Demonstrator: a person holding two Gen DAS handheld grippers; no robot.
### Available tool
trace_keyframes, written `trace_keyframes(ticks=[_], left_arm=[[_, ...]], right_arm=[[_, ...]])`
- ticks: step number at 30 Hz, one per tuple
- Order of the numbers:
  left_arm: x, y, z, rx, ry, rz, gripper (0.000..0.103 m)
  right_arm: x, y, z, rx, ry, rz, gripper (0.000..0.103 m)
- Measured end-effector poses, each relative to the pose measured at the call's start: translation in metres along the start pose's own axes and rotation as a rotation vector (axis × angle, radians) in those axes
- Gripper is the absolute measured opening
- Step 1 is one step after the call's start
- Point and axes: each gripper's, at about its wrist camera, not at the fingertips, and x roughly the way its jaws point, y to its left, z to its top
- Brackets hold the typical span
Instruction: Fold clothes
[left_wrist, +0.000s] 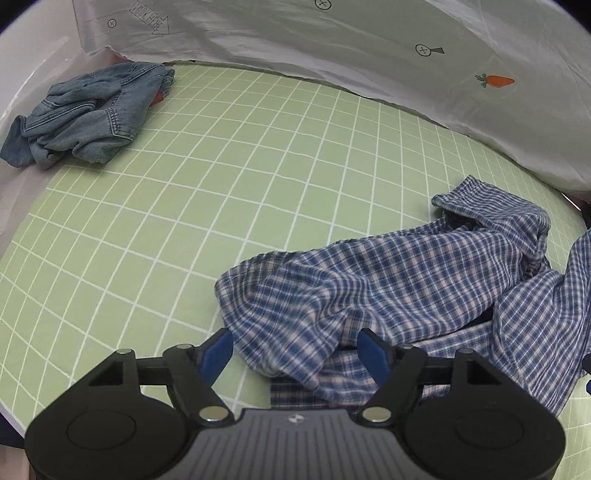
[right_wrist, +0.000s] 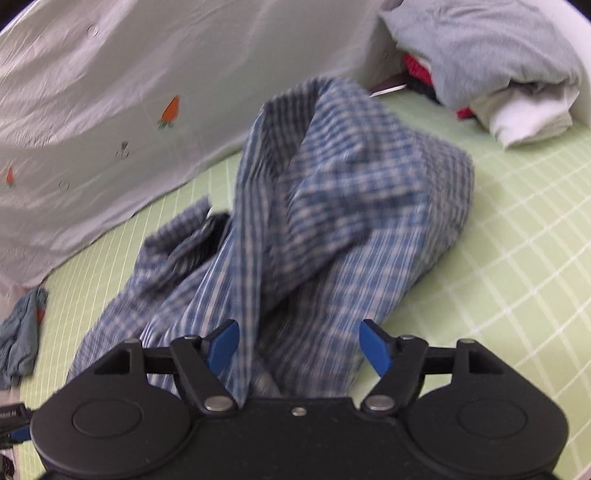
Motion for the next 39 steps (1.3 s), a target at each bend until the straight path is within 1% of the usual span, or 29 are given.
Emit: trace_keyframes(ticks=[2, 4, 5, 6, 7, 8, 9, 10, 11, 12, 14, 16, 19, 22, 24, 29, 33, 35, 37, 38, 39], left_arm=[[-0.002, 0.006, -0.005, 0.008, 0.006, 0.003, 0.075], [-0.004, 0.012, -0.01, 0.019, 0.01, 0.002, 0.075], [-0.005, 0.014, -0.011, 0.021, 0.012, 0.0, 0.075], [-0.006, 0.016, -0.013, 0.024, 0.014, -0.001, 0.075], [-0.006, 0.017, -0.013, 0.022, 0.014, -0.005, 0.075], [-0.006, 0.019, -0.013, 0.02, 0.015, -0.009, 0.075], [-0.007, 0.019, -0.013, 0.017, 0.011, -0.012, 0.075], [-0.007, 0.019, -0.013, 0.015, 0.007, -0.015, 0.075], [-0.007, 0.018, -0.012, 0.012, 0.0, -0.014, 0.075], [-0.008, 0.017, -0.011, 0.01, -0.006, -0.013, 0.075], [-0.009, 0.017, -0.01, -0.006, -0.017, -0.014, 0.075], [-0.01, 0.018, -0.009, -0.031, -0.025, -0.014, 0.075], [-0.008, 0.017, -0.007, -0.078, -0.033, -0.007, 0.075], [-0.002, 0.013, -0.002, -0.125, -0.034, 0.004, 0.075], [0.005, 0.007, 0.003, -0.137, -0.031, 0.008, 0.075], [0.026, -0.016, 0.026, -0.135, -0.034, 0.009, 0.075], [0.051, -0.03, 0.054, -0.132, -0.031, 0.025, 0.075], [0.061, -0.033, 0.067, -0.144, -0.011, 0.044, 0.075], [0.064, -0.038, 0.075, -0.138, -0.011, 0.042, 0.075], [0.064, -0.04, 0.078, -0.128, -0.014, 0.037, 0.075], [0.062, -0.042, 0.078, -0.116, -0.021, 0.042, 0.075]], right_arm=[[-0.002, 0.006, -0.012, -0.005, 0.016, 0.026, 0.072], [-0.004, 0.015, -0.023, -0.015, 0.036, 0.056, 0.069], [-0.006, 0.019, -0.028, -0.017, 0.044, 0.077, 0.063], [-0.005, 0.022, -0.031, -0.02, 0.048, 0.09, 0.054], [-0.004, 0.024, -0.033, -0.026, 0.057, 0.094, 0.05], [-0.002, 0.027, -0.034, -0.032, 0.065, 0.097, 0.04], [-0.002, 0.03, -0.034, -0.04, 0.068, 0.102, 0.028], [-0.001, 0.032, -0.034, -0.048, 0.071, 0.106, 0.021], [-0.001, 0.035, -0.032, -0.062, 0.069, 0.105, 0.009], [-0.002, 0.036, -0.03, -0.082, 0.061, 0.104, 0.002], [-0.004, 0.038, -0.023, -0.107, 0.041, 0.111, 0.001], [-0.005, 0.035, -0.01, -0.106, 0.017, 0.123, 0.001], [-0.005, 0.033, 0.021, -0.144, -0.037, 0.125, 0.001], [-0.006, 0.029, 0.062, -0.18, -0.116, 0.122, 0.001], [-0.004, 0.025, 0.093, -0.195, -0.166, 0.116, 0.001], [0.008, 0.015, 0.166, -0.223, -0.292, 0.073, 0.001], [0.026, 0.009, 0.218, -0.215, -0.383, 0.053, 0.0], [0.045, 0.003, 0.236, -0.178, -0.381, 0.024, 0.001], [0.068, -0.002, 0.242, -0.162, -0.334, -0.059, 0.003], [0.073, -0.006, 0.235, -0.147, -0.315, -0.083, 0.009], [0.079, -0.01, 0.229, -0.131, -0.296, -0.107, 0.02]])
